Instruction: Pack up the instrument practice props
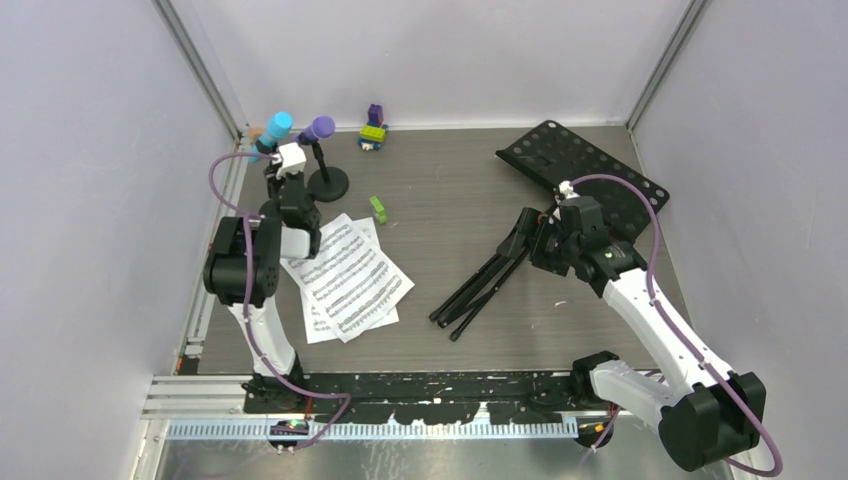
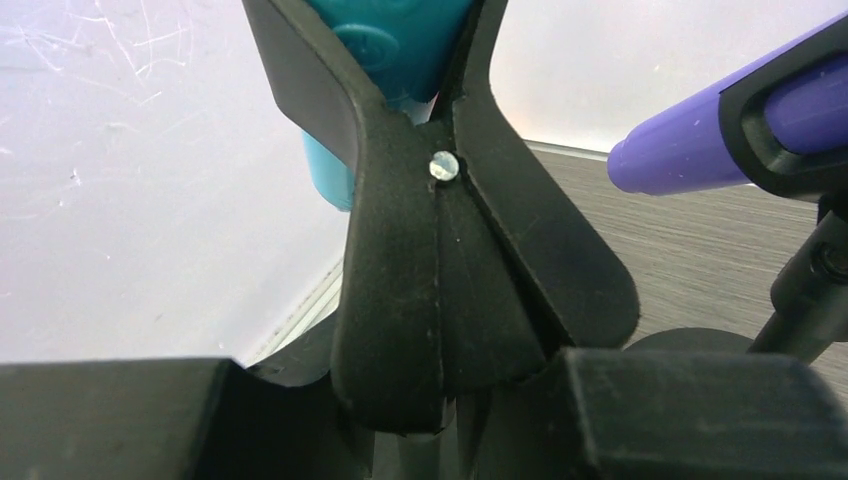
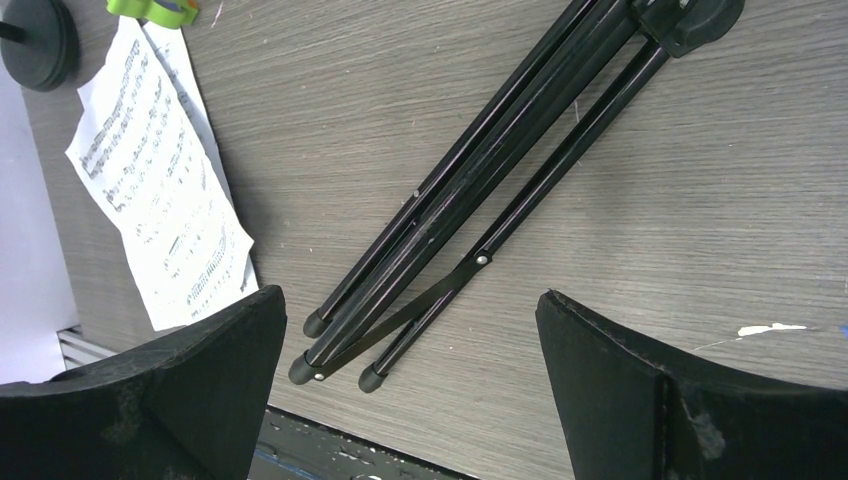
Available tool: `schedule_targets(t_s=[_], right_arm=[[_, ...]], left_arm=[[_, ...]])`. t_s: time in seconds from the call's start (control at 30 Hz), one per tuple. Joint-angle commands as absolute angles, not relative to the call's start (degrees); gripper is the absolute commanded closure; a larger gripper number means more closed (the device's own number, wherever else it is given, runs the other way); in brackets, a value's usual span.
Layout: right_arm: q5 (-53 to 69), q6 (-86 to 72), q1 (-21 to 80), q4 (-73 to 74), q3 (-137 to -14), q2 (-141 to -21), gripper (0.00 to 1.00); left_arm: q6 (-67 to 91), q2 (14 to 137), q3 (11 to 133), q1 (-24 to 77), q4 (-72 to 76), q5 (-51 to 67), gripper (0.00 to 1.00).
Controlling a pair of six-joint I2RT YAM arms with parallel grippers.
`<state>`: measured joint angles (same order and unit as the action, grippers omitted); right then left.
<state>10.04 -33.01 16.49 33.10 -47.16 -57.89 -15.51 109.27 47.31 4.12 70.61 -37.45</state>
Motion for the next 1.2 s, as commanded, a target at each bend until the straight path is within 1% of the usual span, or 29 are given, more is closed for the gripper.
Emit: schedule_targets(t_s=[0.0,0.17,0.23,0.33,0.5,0.57,0.63,0.73,0.77,0.8,0.93,1.03,1.17], right_arm=[[10.8,-32.1,16.4,31.4,-49.2,-57.5,0.00],[11.2,-32.3,16.4,32.1,-50.2,-57.3,0.00],[11.1,-32.3,16.4,32.4,-50.8,-56.9,0.00],[11.0,-32.9,16.4,32.5,-51.3,-56.0,0.00],[11.2,-33.5,16.4,33.1,-52.4,-54.1,0.00],[11.2,-33.5,16.4,33.8,-53.1,-53.2,0.00],[10.7,-33.5,16.4,34.4,-53.7,-51.8,0.00],[8.9,-33.5,16.4,34.3,-54.4,-49.1,0.00],[8.5,-33.4,16.4,34.2,-54.5,-48.2,0.00],[8.4,-33.2,16.4,33.8,-54.6,-47.1,0.00],[8.0,-33.3,16.4,29.9,-53.2,-42.2,0.00],[8.0,-32.3,16.4,22.7,-49.9,-37.9,0.00],[12.0,-31.1,16.4,11.0,-44.7,-32.3,0.00]], left_arm=[[-18.3,107.4,47.3,3.8,77.7,-40.0,1.00],[-18.3,100.3,45.1,4.1,78.5,-40.1,1.00],[-18.4,94.3,44.6,4.5,75.8,-39.6,1.00],[-15.3,84.3,44.6,5.2,64.8,-37.2,1.00],[-1.5,67.5,44.5,5.3,39.9,-29.8,1.00],[3.1,61.8,45.7,5.3,29.5,-22.8,1.00],[5.3,57.5,45.9,5.3,22.5,-8.7,1.00],[9.2,53.8,44.3,6.5,22.1,13.7,1.00],[10.2,52.4,43.9,7.5,22.0,19.6,1.00],[10.7,50.8,43.4,8.9,21.4,23.0,1.00],[8.1,45.7,42.6,17.6,15.9,31.1,1.00],[5.2,44.8,42.0,24.9,11.9,34.0,1.00],[5.1,43.8,38.2,34.5,13.1,35.2,1.00]])
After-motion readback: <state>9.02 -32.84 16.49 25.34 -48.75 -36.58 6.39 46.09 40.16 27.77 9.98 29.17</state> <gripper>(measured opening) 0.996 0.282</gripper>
